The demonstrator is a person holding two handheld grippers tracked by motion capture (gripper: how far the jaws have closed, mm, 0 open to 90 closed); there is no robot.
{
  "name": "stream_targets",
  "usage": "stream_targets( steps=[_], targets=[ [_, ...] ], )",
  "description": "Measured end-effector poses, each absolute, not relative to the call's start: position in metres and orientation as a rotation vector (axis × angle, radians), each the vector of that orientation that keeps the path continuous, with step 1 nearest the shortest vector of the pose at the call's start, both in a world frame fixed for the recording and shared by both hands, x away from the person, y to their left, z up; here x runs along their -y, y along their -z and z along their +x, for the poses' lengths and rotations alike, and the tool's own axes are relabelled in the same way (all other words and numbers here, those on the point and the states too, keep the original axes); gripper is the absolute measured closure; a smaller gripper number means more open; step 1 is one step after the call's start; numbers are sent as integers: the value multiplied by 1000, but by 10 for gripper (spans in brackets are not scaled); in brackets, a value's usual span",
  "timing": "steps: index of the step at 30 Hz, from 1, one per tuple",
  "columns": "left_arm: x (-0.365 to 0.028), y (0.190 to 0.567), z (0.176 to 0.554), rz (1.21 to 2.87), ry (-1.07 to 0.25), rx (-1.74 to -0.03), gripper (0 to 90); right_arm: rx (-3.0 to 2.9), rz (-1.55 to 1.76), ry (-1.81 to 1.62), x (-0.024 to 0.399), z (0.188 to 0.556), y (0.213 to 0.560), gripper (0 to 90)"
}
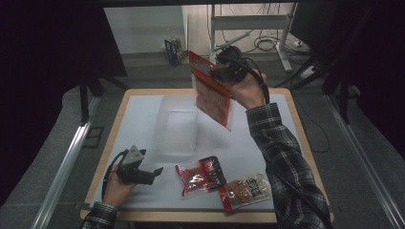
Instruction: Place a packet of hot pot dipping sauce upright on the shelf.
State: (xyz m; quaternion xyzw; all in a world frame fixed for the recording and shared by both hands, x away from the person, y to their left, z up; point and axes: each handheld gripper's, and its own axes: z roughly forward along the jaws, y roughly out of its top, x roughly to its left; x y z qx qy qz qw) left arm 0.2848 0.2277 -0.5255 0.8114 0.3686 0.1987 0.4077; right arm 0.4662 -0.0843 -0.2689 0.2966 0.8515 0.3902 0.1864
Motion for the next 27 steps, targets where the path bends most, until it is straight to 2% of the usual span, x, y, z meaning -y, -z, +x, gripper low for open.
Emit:
stream_targets(
  steps=[27],
  targets=[
    [-226, 523, 282, 2051, -522, -897, 41, -2429, 791, -1140, -16, 485, 278, 885]
  ],
)
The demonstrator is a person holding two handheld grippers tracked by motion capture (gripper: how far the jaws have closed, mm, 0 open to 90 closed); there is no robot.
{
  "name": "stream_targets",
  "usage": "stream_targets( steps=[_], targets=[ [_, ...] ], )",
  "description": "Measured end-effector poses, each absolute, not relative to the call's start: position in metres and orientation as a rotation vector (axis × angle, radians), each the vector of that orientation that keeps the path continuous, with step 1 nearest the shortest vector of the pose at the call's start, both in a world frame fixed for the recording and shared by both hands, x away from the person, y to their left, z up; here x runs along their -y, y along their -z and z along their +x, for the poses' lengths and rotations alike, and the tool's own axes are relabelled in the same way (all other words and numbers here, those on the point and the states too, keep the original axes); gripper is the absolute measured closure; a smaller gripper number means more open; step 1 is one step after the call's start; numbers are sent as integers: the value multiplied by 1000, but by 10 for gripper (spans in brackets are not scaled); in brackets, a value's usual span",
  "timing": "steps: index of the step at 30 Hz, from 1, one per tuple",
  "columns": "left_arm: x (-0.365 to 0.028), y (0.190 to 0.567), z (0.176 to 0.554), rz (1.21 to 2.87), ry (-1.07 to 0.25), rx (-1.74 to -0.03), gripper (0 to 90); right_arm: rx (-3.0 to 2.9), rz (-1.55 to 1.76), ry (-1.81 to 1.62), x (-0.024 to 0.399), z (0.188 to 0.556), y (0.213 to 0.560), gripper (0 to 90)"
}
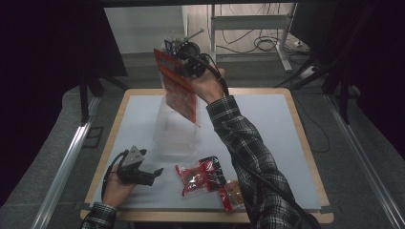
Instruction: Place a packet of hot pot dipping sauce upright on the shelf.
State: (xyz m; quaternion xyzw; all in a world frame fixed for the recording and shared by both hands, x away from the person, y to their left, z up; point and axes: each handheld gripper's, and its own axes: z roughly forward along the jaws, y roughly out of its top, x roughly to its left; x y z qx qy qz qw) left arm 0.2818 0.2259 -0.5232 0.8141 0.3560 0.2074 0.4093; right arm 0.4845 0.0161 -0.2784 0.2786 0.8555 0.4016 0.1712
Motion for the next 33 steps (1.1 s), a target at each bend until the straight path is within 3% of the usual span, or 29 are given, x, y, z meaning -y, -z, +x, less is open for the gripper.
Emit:
stream_targets(
  steps=[12, 25, 33],
  targets=[
    [-226, 523, 282, 2041, -517, -889, 41, -2427, 856, -1153, -32, 496, 309, 885],
    [-224, 523, 281, 2056, -517, -877, 41, -2442, 854, -1202, -38, 486, 296, 885],
    [-224, 523, 281, 2052, -518, -875, 41, -2450, 886, -1161, -41, 492, 313, 885]
  ],
)
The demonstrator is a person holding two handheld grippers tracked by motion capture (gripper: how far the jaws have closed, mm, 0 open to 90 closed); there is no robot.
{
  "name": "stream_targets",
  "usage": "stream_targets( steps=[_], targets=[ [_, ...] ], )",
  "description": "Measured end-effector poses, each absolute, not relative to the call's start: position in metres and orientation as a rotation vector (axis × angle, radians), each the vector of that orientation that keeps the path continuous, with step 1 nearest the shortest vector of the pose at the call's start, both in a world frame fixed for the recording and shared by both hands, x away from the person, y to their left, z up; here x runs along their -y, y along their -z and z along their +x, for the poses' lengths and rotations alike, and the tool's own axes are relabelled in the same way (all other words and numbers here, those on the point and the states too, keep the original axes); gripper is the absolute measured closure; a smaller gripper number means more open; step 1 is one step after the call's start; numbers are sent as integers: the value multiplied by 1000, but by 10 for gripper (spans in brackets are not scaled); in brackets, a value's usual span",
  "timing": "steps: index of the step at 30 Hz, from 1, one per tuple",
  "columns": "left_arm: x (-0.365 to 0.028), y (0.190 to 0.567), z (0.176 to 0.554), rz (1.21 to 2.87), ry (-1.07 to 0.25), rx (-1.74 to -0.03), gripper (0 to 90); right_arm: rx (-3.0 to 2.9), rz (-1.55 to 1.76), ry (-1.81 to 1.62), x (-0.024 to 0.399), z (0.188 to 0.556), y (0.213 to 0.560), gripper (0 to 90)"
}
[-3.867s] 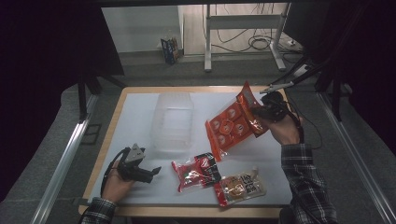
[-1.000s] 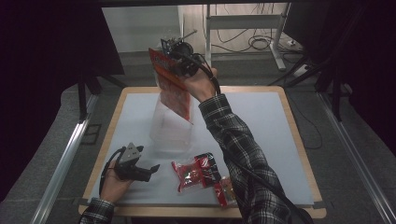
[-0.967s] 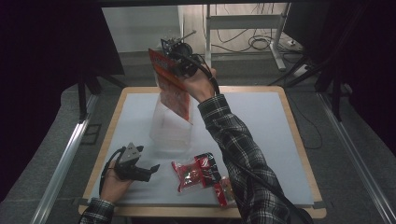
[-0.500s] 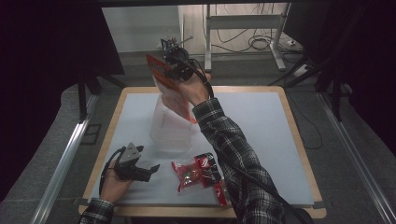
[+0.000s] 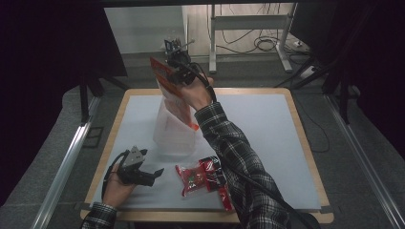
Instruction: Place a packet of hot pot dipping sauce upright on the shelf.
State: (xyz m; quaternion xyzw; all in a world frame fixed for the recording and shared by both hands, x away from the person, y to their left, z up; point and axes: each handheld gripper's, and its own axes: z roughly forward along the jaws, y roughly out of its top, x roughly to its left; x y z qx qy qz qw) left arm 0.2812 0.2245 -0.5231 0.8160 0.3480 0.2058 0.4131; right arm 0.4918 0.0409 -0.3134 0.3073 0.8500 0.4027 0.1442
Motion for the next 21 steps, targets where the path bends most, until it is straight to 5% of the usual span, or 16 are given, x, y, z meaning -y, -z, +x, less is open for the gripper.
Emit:
stream_targets(
  steps=[21],
  targets=[
    [-223, 524, 283, 2074, -518, -869, 41, -2444, 910, -950, -10, 513, 365, 865]
  ],
)
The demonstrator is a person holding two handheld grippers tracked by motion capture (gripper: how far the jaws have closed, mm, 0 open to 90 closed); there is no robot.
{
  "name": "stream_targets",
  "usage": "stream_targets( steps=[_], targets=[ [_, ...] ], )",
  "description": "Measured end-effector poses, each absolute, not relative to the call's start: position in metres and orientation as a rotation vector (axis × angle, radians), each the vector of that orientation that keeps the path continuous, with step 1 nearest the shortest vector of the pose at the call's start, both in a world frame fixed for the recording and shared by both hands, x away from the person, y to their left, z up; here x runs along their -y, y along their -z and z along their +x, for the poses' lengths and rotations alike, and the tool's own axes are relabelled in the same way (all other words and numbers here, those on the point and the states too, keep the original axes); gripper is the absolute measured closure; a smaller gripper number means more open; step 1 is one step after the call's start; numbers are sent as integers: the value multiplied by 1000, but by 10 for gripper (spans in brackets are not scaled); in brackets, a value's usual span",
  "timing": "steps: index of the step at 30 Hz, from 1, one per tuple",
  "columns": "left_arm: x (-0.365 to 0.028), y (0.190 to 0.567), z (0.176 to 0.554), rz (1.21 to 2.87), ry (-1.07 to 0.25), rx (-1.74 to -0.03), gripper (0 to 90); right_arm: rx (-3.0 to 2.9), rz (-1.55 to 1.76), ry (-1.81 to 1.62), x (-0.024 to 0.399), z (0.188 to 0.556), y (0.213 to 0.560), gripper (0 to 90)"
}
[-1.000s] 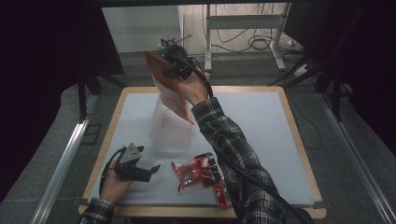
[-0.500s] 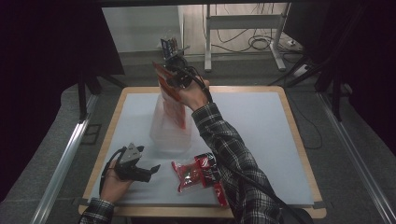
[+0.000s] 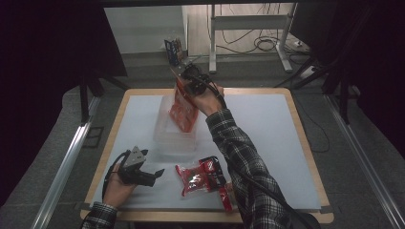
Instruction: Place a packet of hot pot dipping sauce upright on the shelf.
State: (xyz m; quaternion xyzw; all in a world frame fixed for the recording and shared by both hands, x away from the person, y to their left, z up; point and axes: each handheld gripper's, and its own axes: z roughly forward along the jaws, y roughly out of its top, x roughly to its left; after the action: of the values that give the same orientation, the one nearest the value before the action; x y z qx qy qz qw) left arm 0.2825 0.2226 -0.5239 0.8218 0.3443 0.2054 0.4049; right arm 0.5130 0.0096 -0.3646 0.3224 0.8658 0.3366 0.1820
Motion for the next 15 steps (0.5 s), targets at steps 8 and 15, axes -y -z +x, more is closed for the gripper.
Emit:
stream_targets(
  steps=[8, 15],
  targets=[
    [-223, 524, 284, 2092, -521, -864, 41, -2457, 914, -965, 4, 516, 366, 579],
    [-221, 525, 283, 2096, -518, -866, 41, -2471, 880, -966, 9, 513, 369, 312]
  ],
)
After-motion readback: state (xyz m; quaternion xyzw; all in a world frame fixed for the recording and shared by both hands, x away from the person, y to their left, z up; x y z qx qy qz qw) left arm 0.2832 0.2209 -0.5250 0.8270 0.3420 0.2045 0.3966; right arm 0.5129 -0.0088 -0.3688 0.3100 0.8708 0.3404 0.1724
